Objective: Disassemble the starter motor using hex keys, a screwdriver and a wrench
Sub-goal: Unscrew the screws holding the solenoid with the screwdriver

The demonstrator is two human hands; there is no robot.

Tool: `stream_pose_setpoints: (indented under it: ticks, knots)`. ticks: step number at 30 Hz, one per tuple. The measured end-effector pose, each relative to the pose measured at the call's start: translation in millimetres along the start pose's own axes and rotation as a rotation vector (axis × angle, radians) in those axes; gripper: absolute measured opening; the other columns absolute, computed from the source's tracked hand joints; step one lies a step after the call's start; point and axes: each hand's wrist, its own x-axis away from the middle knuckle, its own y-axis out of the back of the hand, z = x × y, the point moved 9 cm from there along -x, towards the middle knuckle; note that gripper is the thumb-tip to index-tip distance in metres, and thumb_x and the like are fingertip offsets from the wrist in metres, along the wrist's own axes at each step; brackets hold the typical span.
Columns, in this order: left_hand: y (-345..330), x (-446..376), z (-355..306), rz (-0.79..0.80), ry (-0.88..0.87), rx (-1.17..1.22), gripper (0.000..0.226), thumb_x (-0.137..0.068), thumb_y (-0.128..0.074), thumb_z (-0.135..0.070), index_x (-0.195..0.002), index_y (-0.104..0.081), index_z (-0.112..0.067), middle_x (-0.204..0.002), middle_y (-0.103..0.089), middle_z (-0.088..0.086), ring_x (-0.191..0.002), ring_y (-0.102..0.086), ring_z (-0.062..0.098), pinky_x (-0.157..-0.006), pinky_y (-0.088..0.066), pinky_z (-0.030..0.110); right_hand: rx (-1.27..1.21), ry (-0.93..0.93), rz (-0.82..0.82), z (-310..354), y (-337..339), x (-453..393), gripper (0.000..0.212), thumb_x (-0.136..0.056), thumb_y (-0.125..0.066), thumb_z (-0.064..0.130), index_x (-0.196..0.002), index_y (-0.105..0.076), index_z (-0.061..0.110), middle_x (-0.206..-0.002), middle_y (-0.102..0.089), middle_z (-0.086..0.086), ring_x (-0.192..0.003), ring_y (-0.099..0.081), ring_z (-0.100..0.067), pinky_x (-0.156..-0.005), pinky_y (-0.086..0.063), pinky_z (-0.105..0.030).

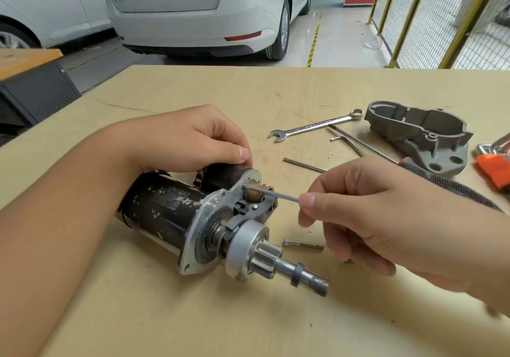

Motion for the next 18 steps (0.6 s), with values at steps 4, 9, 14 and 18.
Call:
stream_pose_setpoints:
  ticks: [4, 9, 14, 18]
  knots:
    - [-5, -3, -4, 0.002, -0.013, -0.003, 0.024, -0.094, -0.06, -0.032, -0.094, -0.082, -0.022, -0.087, -0.08, 0.001, -0.077, -0.073, 0.016, -0.069, -0.057, 0.026, 0.13, 0.081, -0.09, 11, -1, 4, 0.019, -0.09, -0.06, 0.04, -0.083, -0.07, 0.027, -0.051, -0.065, -0.004, -0.032, -0.045, -0.012, -0.036, -0.035, -0.02]
    - [-12, -6, -7, 0.013, -0.011, -0.037, 0.026, -0.102, -0.058, -0.027, -0.089, -0.079, -0.021, -0.076, -0.075, 0.0, -0.064, -0.065, 0.01, -0.061, -0.052, 0.025, 0.424, 0.339, -0.267, 35, 1, 18, 0.029, -0.087, -0.055, 0.042, -0.07, -0.064, 0.021, -0.052, -0.06, 0.006, -0.044, -0.051, -0.009, -0.045, -0.042, -0.025]
    - [-13, -6, -11, 0.008, -0.003, -0.055, 0.026, -0.096, -0.057, -0.036, -0.087, -0.079, -0.024, -0.08, -0.076, 0.007, -0.07, -0.067, 0.03, -0.068, -0.056, 0.04, 0.889, 0.512, -0.368, 42, -12, 28, 0.025, -0.097, -0.054, 0.032, -0.075, -0.058, 0.022, -0.053, -0.05, 0.006, -0.048, -0.05, -0.021, -0.044, -0.045, -0.041]
    - [-15, -6, -12, 0.016, -0.008, -0.06, 0.028, -0.092, -0.053, -0.04, -0.087, -0.078, -0.028, -0.08, -0.075, 0.009, -0.075, -0.068, 0.036, -0.071, -0.057, 0.049, 0.878, 0.51, -0.352, 40, -15, 28, 0.027, -0.097, -0.048, 0.036, -0.075, -0.056, 0.023, -0.053, -0.05, 0.005, -0.049, -0.051, -0.02, -0.045, -0.046, -0.041]
